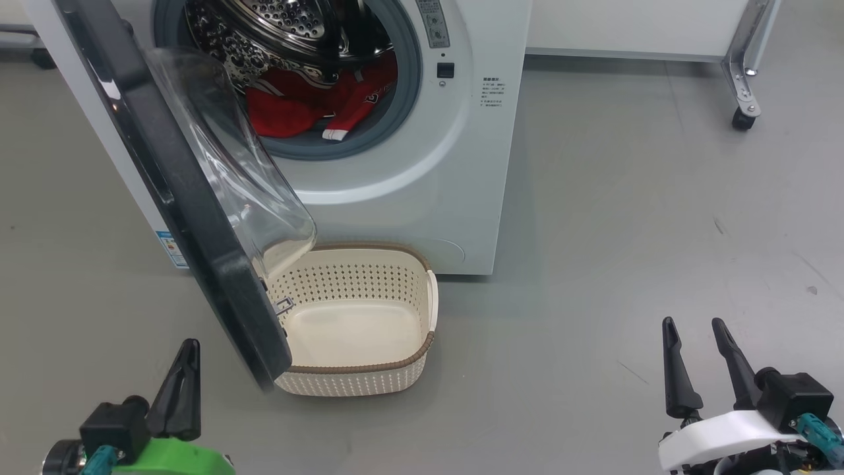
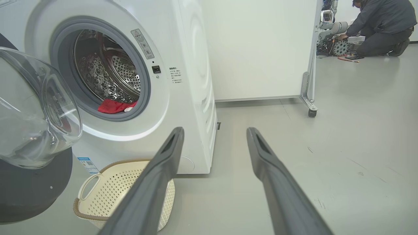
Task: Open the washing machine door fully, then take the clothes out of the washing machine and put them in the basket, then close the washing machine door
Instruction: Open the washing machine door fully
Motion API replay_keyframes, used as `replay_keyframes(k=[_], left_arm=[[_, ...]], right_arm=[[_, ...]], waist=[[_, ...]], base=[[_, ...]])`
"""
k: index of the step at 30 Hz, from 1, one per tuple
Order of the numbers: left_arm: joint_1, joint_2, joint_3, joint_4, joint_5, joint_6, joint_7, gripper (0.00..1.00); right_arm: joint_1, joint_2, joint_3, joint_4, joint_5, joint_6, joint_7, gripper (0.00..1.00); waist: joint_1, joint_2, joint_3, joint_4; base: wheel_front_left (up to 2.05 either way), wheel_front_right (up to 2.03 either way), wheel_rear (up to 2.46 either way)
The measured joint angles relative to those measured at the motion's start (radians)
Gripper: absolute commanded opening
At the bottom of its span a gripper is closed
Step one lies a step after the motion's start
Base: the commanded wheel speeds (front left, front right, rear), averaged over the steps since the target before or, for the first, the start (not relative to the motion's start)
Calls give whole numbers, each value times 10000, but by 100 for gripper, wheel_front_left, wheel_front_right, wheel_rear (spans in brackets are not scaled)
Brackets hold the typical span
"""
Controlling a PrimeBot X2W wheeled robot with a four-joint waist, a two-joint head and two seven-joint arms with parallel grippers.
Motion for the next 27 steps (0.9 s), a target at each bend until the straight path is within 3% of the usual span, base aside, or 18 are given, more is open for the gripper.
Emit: replay_keyframes(k=[16, 27], left_arm=[[-1220, 125, 803, -1789, -2, -38, -2, 0], [-1919, 407, 403, -2535, 433, -50, -6, 0]], right_arm=[[-6, 267, -142, 59, -257, 176, 0, 100], [-5, 426, -249, 121, -412, 278, 0, 100]], waist=[[0, 0, -156, -11], [0, 0, -258, -144]], base=[[0, 0, 0], [0, 0, 0]])
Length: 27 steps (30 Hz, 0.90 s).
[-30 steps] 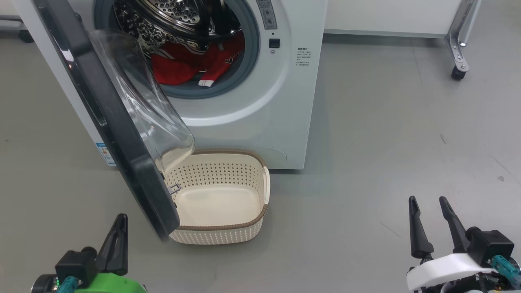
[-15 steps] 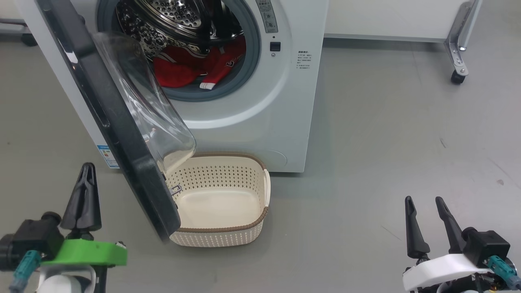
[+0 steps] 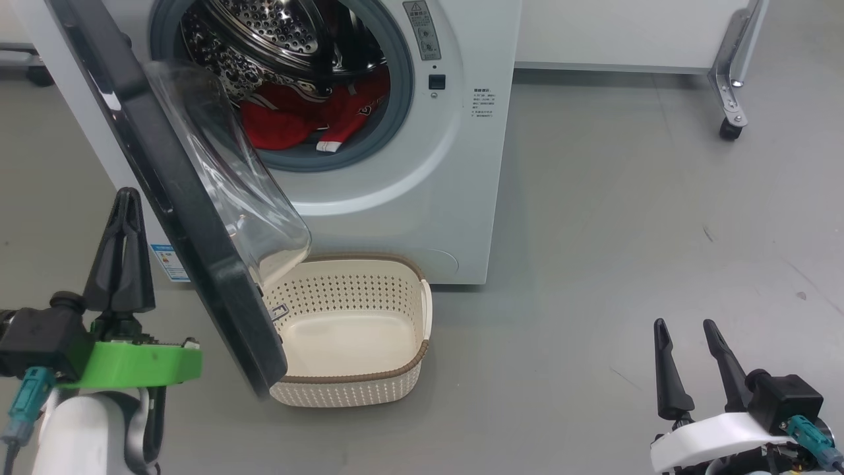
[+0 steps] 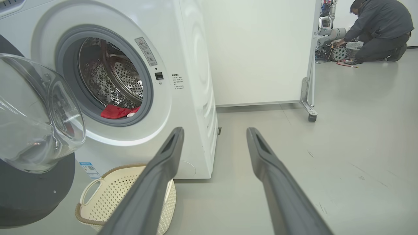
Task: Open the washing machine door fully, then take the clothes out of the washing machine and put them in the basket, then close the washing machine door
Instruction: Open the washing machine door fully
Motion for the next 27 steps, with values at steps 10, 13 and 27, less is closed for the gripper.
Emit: replay_keyframes(k=[10, 13, 27], left_arm=[[-74, -153, -1166, -178, 6, -77, 123, 0], [-59, -190, -1611, -48, 6, -79, 389, 0], [614, -265, -2474, 1273, -257, -90, 1509, 0]], right_arm=[[0, 98, -38, 79, -119, 167, 0, 100], [0, 146, -59, 92, -201, 171, 0, 100], [-12, 309, -33, 240, -320, 382, 0, 100]], waist=[[0, 0, -19, -196], [0, 0, -18, -268], [0, 0, 59, -723]], base=[[0, 0, 0], [0, 0, 0], [0, 0, 0]])
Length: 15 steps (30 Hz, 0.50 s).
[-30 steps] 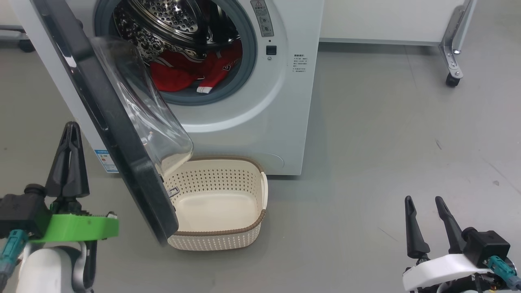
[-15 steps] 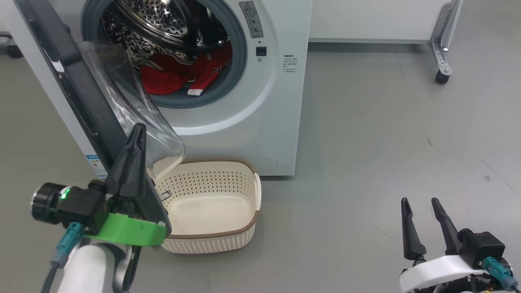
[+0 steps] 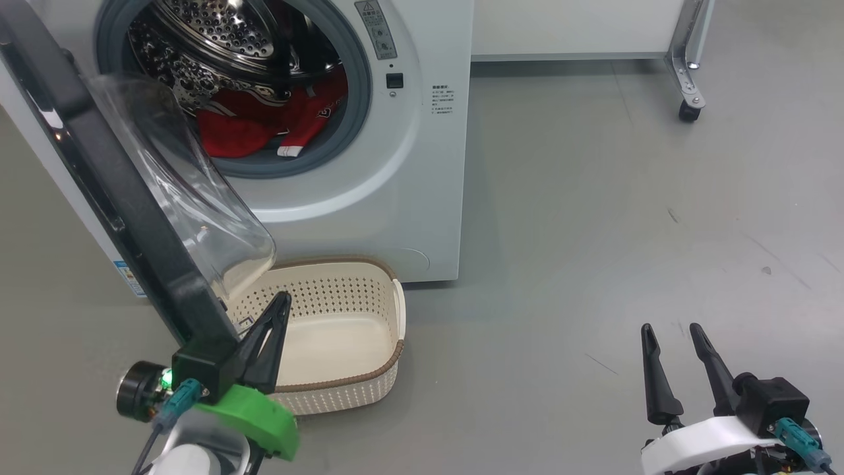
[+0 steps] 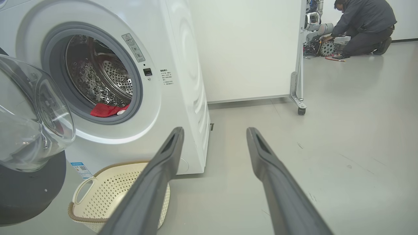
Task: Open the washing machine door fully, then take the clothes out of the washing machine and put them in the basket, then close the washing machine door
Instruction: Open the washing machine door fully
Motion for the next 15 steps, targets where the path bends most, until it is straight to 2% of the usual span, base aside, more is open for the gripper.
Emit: replay_keyframes(k=[6, 15], left_arm=[[198, -12, 284, 627, -173, 21, 303, 0], [179, -48, 732, 1057, -263, 355, 364, 0]], right_arm=[[-8, 105, -151, 12, -52, 69, 0, 100], [-8, 196, -326, 86, -61, 96, 0, 100]], waist=[[0, 0, 122, -159], [0, 0, 230, -259]], base=[[0, 0, 0], [0, 0, 0]])
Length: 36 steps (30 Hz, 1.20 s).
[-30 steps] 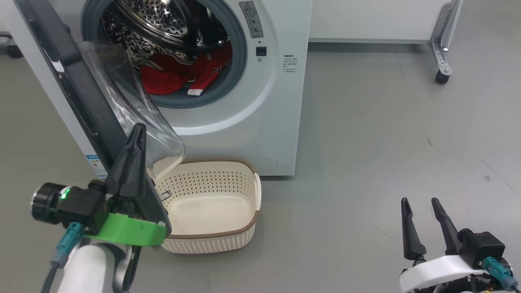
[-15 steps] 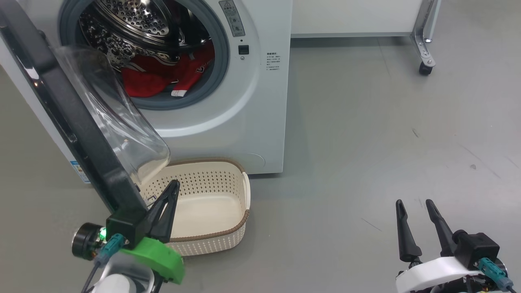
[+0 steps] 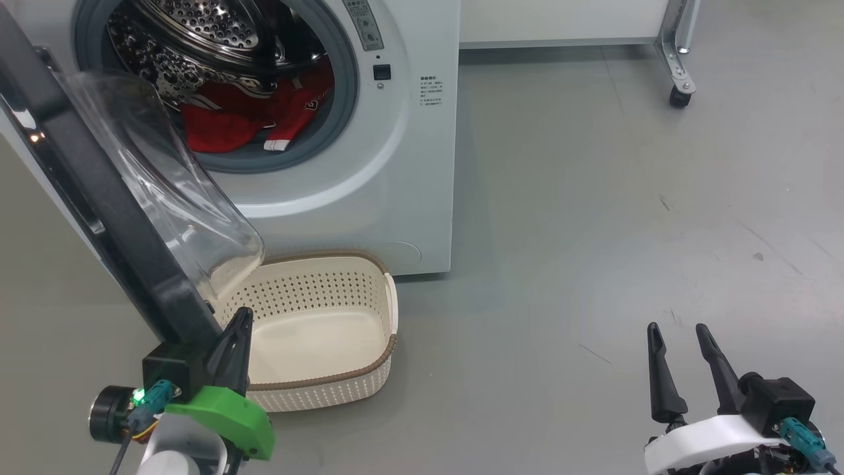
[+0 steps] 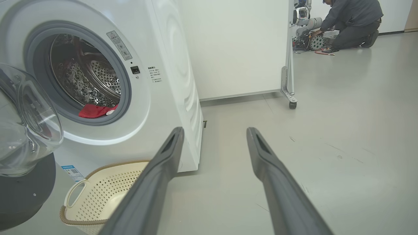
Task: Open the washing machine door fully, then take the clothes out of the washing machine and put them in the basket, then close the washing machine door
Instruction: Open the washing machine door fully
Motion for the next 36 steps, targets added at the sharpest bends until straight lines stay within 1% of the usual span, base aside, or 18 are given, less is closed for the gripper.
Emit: replay_keyframes(k=[8, 17, 24, 26, 36], left_arm=[[-93, 2, 86, 184, -29, 58, -25, 0], [-134, -58, -27, 489, -38, 48, -111, 0], [-249, -136, -86, 677, -82, 12, -217, 0], [-249, -146, -88, 704, -100, 12, -270, 0], [-281, -146, 61, 869, -128, 13, -439, 0]], right_arm=[[0, 56, -153, 23, -54, 50, 0, 100], [6, 146, -351, 27, -75, 119, 0, 100], [20, 159, -414, 38, -163, 151, 0, 100], [24, 163, -418, 46, -167, 211, 0, 100], [72, 201, -468, 128, -240, 226, 0, 100]], waist=[[0, 0, 22, 5], [0, 0, -2, 328], [0, 0, -26, 738], [0, 0, -32, 881], [0, 0, -26, 1671]], base=[[0, 0, 0], [0, 0, 0], [0, 0, 0], [0, 0, 0], [0, 0, 0]])
